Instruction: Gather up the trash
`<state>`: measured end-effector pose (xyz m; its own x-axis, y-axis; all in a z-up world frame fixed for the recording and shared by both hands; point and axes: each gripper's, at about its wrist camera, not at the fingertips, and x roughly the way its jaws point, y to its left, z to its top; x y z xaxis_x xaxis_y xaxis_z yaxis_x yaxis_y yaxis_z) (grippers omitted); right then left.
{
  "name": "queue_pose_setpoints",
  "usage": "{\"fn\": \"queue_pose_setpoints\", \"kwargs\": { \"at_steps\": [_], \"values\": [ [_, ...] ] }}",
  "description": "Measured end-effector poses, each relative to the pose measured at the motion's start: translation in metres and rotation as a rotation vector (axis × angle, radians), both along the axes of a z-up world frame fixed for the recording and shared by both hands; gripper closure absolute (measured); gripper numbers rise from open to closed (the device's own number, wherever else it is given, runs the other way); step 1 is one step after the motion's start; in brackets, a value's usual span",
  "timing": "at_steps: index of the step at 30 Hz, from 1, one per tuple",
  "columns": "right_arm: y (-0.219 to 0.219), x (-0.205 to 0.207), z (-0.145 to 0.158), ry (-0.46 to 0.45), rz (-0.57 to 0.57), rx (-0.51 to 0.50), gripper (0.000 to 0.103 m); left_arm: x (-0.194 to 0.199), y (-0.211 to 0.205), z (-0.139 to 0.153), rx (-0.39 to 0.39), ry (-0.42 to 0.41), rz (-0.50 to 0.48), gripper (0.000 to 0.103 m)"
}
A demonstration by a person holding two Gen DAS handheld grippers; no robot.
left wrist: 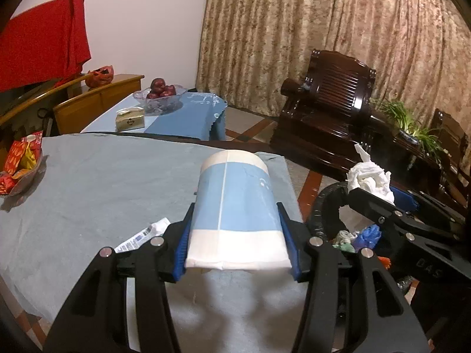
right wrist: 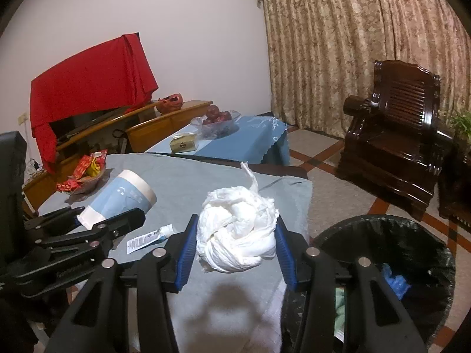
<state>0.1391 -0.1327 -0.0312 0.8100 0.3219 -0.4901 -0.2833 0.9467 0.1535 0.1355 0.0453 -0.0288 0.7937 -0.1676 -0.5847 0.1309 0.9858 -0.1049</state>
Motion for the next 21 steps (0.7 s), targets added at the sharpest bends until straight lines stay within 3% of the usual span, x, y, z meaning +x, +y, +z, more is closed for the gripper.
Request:
{"fn": "queue_pose_setpoints", "kwargs": {
  "at_steps": [21],
  "values": [
    [-0.097,-0.030,-0.001,0.000,-0.163,-0.017,0.055,-0.011,-0.089,0.017,0.010,-0.052,-0.163,0.053]
  ]
}}
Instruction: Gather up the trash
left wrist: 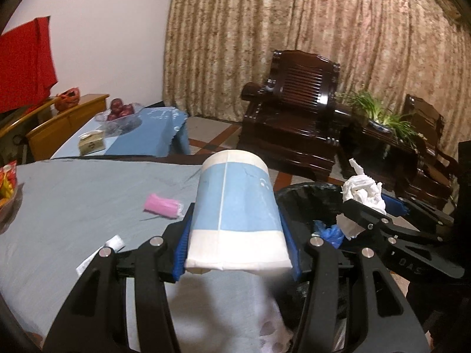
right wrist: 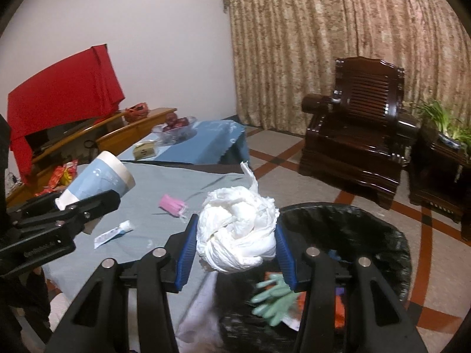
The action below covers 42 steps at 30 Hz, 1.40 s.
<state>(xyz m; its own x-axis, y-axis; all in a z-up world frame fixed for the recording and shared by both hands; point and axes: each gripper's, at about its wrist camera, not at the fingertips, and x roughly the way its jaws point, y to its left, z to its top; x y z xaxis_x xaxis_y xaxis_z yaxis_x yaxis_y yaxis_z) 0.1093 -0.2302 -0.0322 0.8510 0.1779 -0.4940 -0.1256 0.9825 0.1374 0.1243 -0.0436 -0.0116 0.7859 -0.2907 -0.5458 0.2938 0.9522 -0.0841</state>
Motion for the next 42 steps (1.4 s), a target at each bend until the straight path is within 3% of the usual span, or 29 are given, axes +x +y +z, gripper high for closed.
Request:
{"fn": "queue_pose_setpoints", "kwargs": {
  "at_steps": [20,42],
  "values": [
    [-0.083,0.013,-0.012,0.016,-0.161,-0.031,0.055,0.033,-0.103,-0.014,0.001,-0.010,-0.184,0.052],
    [-0.129,0.051,-0.062,0.112,-0.235,-0.016,0.054,0.088,-0.157,-0.080,0.010,0.093,-0.252,0.052]
  ]
}}
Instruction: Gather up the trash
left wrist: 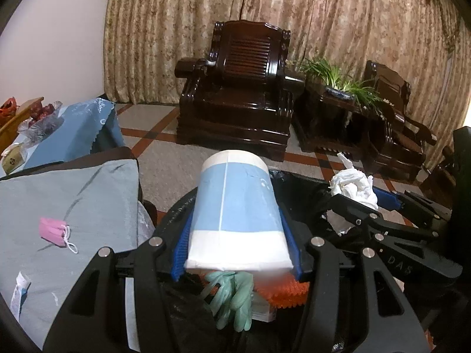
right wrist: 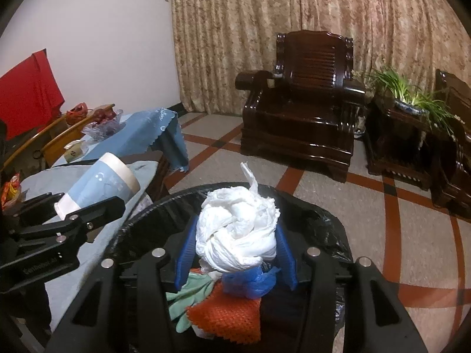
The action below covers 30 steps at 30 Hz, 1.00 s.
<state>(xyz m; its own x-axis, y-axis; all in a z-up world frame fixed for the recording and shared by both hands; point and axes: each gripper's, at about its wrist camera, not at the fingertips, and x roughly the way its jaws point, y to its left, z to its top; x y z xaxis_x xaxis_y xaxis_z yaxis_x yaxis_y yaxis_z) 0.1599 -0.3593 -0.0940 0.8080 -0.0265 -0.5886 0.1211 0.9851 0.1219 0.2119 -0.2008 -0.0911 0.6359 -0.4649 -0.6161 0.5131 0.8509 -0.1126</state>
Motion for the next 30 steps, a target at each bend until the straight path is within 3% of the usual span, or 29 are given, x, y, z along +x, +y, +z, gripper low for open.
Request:
{"fn": "queue_pose_setpoints", "kwargs": {
  "at_steps": [5,7,11,20,30],
  "values": [
    [-0.008,0.002,-0.008,0.019,-0.016,-0.003,0.051,0.006,-0.008,-0.010,0.005,0.019,-0.017,0.051],
    [-0.011,0.002,-0.011,0.025,-0.024,-0.008,0.049,0.007,-0.011,-0.013,0.002,0.025,-0.027,0.045],
    [-0.014,0.000,-0.013,0.029,-0.035,-0.016,0.031,0.007,-0.014,-0.015,0.001,0.023,-0.048,0.033],
    [-0.016,-0.009,-0.008,0.009,-0.065,-0.016,0.011,0.002,-0.001,0.001,-0.013,-0.013,-0.011,0.020],
    [0.011,-0.011,0.009,-0.025,-0.017,-0.014,0.007,-0.010,0.048,0.036,-0.034,-0.072,0.077,0.015]
  ]
}}
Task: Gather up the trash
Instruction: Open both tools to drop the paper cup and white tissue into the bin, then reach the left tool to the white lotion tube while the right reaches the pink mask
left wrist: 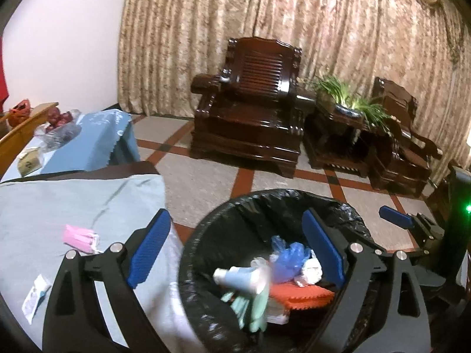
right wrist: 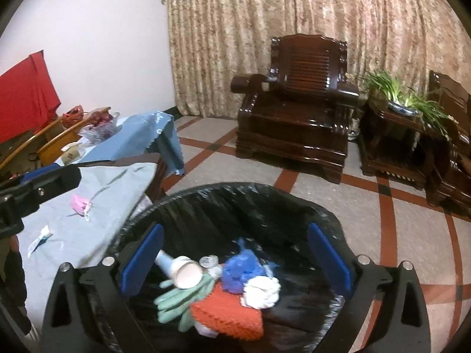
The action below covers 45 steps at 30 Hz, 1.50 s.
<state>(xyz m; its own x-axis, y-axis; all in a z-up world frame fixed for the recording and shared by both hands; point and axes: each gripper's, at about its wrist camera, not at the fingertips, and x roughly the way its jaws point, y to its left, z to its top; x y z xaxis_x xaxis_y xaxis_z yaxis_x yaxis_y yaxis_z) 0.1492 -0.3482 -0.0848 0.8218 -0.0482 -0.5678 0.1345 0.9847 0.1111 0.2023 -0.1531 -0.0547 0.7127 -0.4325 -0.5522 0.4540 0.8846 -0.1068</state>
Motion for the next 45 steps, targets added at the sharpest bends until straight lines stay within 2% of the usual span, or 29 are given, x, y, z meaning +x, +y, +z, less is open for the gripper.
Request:
{"fn": "queue_pose_setpoints", "kwargs": {
  "at_steps": [7,13,21,27,37,45],
  "values": [
    [0.044,0.010,0.019,-0.038,0.085,-0.008,0.006,-0.008,0.053,0.011,0.005,-0.019,0.096,0.014],
    [0.097,0.027,0.026,-0.052,0.186,0.001,0.006,-0.012,0.125,0.006,0.040,-0.009,0.232,0.014],
    [0.173,0.053,0.017,-0.049,0.293,0.024,0.006,-0.011,0.227,-0.016,0.103,0.029,0.408,0.014],
    [0.221,0.071,0.004,-0.022,0.351,0.024,0.006,-0.001,0.283,-0.045,0.130,0.085,0.478,0.015],
    [0.266,0.097,-0.024,0.022,0.389,0.019,0.006,0.024,0.307,-0.093,0.151,0.168,0.483,0.015],
    [0.280,0.116,-0.043,0.060,0.396,0.022,0.006,0.046,0.315,-0.122,0.153,0.232,0.472,0.022]
  ]
}}
